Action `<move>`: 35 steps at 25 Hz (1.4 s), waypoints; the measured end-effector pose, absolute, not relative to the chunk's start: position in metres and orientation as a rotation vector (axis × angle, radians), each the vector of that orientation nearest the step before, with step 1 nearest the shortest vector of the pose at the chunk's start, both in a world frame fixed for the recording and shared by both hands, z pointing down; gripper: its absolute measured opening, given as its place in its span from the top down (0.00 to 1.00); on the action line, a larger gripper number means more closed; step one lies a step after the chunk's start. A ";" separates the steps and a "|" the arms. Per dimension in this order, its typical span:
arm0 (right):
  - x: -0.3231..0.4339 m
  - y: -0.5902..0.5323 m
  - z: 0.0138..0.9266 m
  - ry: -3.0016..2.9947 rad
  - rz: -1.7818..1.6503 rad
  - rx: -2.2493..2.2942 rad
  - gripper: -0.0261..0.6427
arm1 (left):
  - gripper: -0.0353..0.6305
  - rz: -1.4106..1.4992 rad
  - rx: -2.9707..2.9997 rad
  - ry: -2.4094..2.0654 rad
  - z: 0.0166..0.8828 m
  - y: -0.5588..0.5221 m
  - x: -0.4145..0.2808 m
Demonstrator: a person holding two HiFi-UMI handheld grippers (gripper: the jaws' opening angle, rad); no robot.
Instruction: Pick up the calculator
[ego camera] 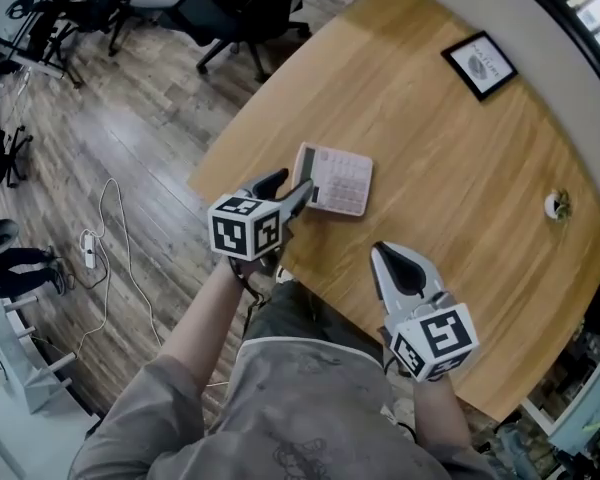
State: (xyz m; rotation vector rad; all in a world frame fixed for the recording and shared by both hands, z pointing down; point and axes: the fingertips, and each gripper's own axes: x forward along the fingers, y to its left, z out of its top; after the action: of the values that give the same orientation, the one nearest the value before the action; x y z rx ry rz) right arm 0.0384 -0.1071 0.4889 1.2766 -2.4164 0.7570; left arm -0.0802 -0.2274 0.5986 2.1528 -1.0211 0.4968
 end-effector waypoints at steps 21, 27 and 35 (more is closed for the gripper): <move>0.055 -0.101 0.460 -2.370 0.841 1.324 0.93 | 0.88 0.263 1.931 -0.808 0.578 -0.217 -0.059; 0.065 -0.095 0.410 -2.378 0.776 1.461 0.93 | 0.88 0.242 2.020 -0.815 0.519 -0.200 -0.069; 0.064 -0.092 0.333 -2.432 0.608 1.581 0.93 | 0.88 0.097 2.078 -0.817 0.423 -0.188 -0.093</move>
State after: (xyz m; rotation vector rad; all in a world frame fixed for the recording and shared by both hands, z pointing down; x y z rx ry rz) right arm 0.0638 -0.0915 0.3328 1.5807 -2.4319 0.6079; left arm -0.0932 -0.1885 0.4232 2.0781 -0.8172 0.0968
